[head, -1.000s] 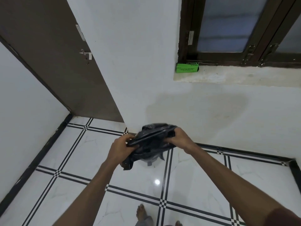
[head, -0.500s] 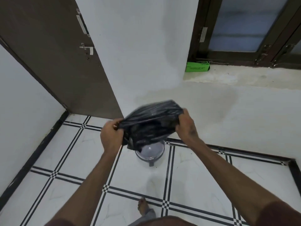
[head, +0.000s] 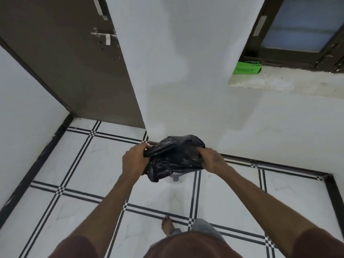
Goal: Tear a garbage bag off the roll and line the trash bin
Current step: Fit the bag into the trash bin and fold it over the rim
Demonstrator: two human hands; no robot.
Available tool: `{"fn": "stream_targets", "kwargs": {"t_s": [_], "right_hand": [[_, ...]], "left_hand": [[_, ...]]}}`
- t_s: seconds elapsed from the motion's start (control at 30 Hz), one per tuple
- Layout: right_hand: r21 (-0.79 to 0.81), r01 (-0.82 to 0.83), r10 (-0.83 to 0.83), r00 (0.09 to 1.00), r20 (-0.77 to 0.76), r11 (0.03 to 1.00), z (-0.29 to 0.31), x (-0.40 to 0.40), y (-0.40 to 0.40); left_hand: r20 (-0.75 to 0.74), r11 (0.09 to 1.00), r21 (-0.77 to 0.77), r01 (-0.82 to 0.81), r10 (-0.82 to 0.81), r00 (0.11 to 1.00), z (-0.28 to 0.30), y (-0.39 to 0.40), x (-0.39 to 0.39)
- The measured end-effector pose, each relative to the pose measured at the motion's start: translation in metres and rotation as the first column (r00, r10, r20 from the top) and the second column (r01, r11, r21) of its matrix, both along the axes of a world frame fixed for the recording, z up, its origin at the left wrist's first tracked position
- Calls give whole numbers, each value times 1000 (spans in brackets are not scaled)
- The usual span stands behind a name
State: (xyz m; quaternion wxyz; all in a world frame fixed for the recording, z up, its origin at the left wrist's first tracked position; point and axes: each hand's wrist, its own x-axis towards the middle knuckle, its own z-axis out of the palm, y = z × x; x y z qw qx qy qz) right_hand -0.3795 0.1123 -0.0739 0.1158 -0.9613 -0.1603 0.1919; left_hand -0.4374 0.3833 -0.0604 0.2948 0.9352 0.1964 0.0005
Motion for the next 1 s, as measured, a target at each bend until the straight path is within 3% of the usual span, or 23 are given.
{"fn": "stream_targets", "kwargs": {"t_s": [0.1,0.13,0.2,0.27,0.4,0.6,0.77,1.0], "right_hand": [[116,119,-121,993,6,986,-8,3,6],[130,104,-108,994,29,986,-10,6,8],[130,54,-57,998,20,990,-9,7,12],[183,87,-94,995,34,979,-6,13,18],[212,86,-99,994,50,973,-18,26,25],[261,167,-186,981,49,951,-29,63,33],[239,174,-187,982,31,955,-39,92,32],[307,235,-217,972,-90,923,-39,111,36]], "left_hand": [[91,962,-65,-265,270,959,-2,8,11],[123,963,-53,-263,268,956,-2,8,15],[113,999,32,-18,14,994,-3,3,16],[93,994,48,94,-98,991,-8,2,16],[26,960,-222,-172,182,983,-12,8,26],[-73,957,-277,79,-103,992,-14,25,52],[-37,945,-314,-93,86,996,-15,41,85],[-53,914,-391,-108,95,994,-24,38,114]]}}
